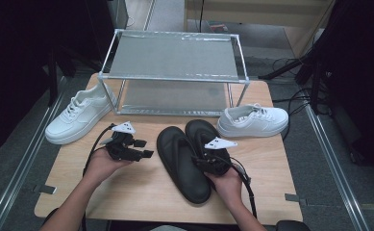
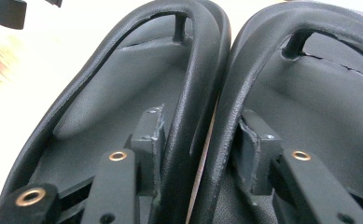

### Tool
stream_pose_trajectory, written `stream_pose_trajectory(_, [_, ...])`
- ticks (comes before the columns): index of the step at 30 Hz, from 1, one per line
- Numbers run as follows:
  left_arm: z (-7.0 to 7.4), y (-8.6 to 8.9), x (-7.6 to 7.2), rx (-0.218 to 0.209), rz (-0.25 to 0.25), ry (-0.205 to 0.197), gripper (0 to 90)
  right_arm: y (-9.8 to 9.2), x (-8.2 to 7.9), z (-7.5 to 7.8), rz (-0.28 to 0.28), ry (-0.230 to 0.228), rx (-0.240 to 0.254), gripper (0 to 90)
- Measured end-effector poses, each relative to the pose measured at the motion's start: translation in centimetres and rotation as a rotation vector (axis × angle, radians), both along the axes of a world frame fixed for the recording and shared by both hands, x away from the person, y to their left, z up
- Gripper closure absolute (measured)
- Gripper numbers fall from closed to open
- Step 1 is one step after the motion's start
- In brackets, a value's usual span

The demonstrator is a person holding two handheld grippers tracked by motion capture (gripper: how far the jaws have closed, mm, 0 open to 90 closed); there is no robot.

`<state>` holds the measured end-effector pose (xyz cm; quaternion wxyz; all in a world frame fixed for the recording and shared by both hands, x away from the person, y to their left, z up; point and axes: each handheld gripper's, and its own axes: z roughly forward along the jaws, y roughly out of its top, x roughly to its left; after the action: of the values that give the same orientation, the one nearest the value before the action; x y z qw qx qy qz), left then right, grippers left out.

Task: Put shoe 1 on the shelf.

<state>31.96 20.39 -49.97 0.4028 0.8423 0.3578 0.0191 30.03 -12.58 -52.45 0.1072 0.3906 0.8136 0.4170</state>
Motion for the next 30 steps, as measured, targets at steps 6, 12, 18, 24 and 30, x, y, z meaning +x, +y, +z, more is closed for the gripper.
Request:
stream_pose_trajectory(6, [0.0, 0.1, 0.0, -0.003, -0.001, -0.003, 41.4, 0.0, 0.0, 0.1, -0.017, 0.019, -0.005, 68.4])
stream_pose_trajectory(12, [0.1, 0.2, 0.0, -0.006, -0.003, -0.006, 41.3, -0.1, 0.1, 0.3, -0.031, 0.045, 0.005, 70.5])
stream_pose_trajectory(18, [0.3, 0.4, 0.0, -0.012, 0.002, -0.016, 41.3, -0.5, 0.4, 0.6, -0.045, 0.062, 0.007, 75.7])
stream_pose_trajectory(24, [0.3, 0.5, -0.2, -0.012, 0.003, -0.017, 41.2, -0.5, 0.4, 1.1, -0.038, 0.057, 0.015, 76.1])
stream_pose_trajectory(30, [0.3, 0.8, -0.5, -0.013, 0.009, -0.015, 40.8, -0.5, 0.7, 1.5, -0.033, 0.051, 0.022, 76.1])
